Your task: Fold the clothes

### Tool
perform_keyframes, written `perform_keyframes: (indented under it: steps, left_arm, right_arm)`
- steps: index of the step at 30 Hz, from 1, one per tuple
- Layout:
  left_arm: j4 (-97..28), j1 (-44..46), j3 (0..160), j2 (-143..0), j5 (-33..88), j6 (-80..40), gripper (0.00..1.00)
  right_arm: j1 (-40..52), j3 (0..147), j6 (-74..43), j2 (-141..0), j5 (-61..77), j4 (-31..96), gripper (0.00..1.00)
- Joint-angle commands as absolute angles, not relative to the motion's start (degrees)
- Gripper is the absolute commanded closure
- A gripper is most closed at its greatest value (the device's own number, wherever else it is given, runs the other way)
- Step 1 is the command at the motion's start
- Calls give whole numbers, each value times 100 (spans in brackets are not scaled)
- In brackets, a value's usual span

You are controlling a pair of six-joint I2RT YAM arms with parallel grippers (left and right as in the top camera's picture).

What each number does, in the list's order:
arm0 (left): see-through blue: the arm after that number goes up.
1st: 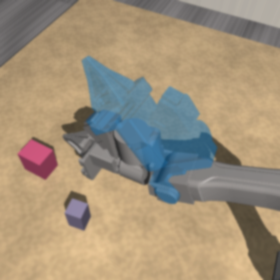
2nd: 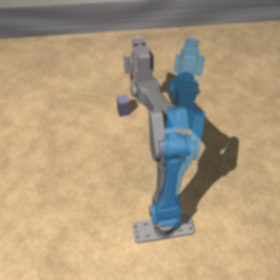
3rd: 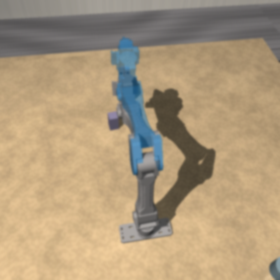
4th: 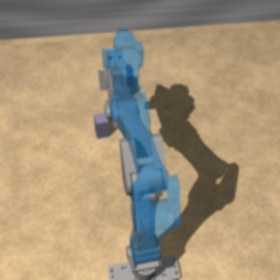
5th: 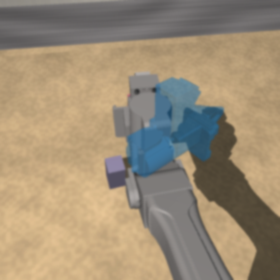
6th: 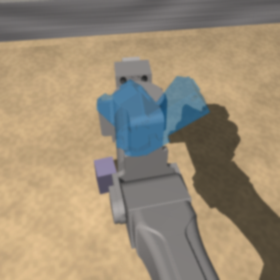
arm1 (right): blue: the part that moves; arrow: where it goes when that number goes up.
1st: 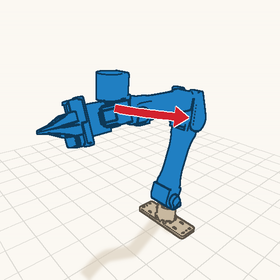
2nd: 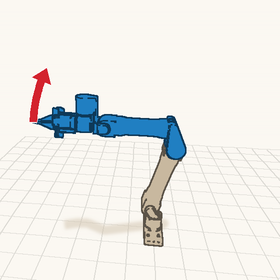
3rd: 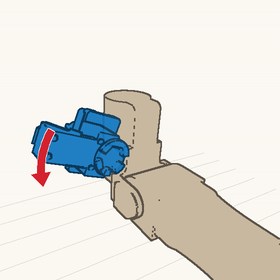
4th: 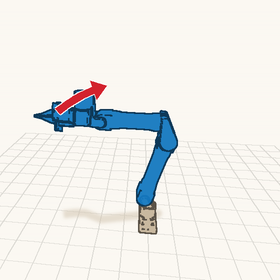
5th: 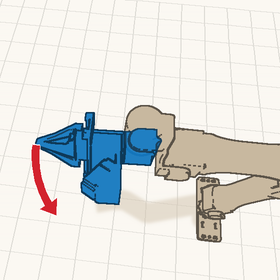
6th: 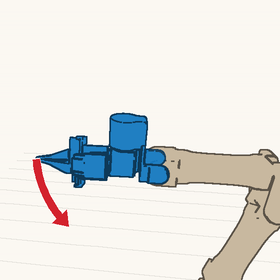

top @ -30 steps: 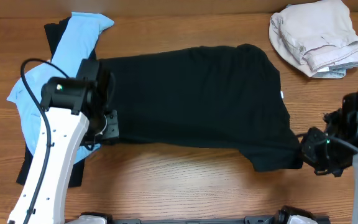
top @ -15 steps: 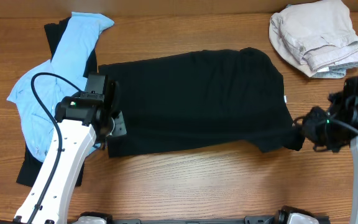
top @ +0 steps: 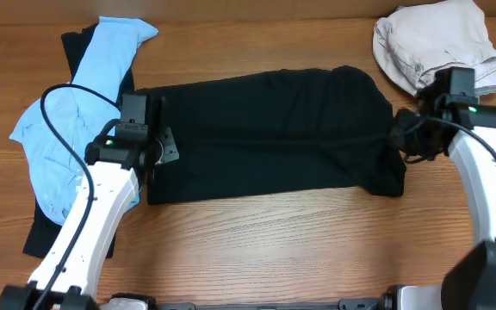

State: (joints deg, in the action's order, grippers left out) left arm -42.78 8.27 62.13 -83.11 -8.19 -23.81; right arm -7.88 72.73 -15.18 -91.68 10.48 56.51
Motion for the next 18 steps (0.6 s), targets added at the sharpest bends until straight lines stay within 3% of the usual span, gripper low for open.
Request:
perform_keyframes:
  steps: [1, 5, 8, 10, 12, 14, 16, 18]
  left_arm:
    - [-4163, 867, 6117, -8726, -937, -2357, 96]
    - [-3959, 867, 6119, -9242, -939, -2357, 96]
    - [-3723, 864, 6119, -9605, -945, -2357, 88]
    - [-3538, 858, 6119, -9793, -947, -2355, 66]
    - [-3369, 851, 6121, -9900, -965, -2285, 39]
    - [-3253, 849, 6143, -9904, -965, -2143, 17]
    - [-3317, 812, 6294, -9850, -963, -2071, 2]
    - [-3612, 738, 6637, -9789, -954, -2018, 0]
  right_arm:
    - [-788, 7295, -1503, -9439, 1011, 5435, 96]
    - [-788, 7295, -1498, -9699, 1011, 5133, 95]
    - [-781, 7295, -1498, -9826, 1013, 4943, 59]
    - [-775, 7295, -1496, -9870, 1013, 4858, 34]
    - [-777, 7299, -1496, -9872, 1011, 4814, 26]
    - [-777, 7354, -1496, -9870, 1015, 4814, 25]
    - [-790, 7524, -1452, -9870, 1037, 4921, 24]
    - [-788, 7854, -1284, -9870, 1092, 5162, 24]
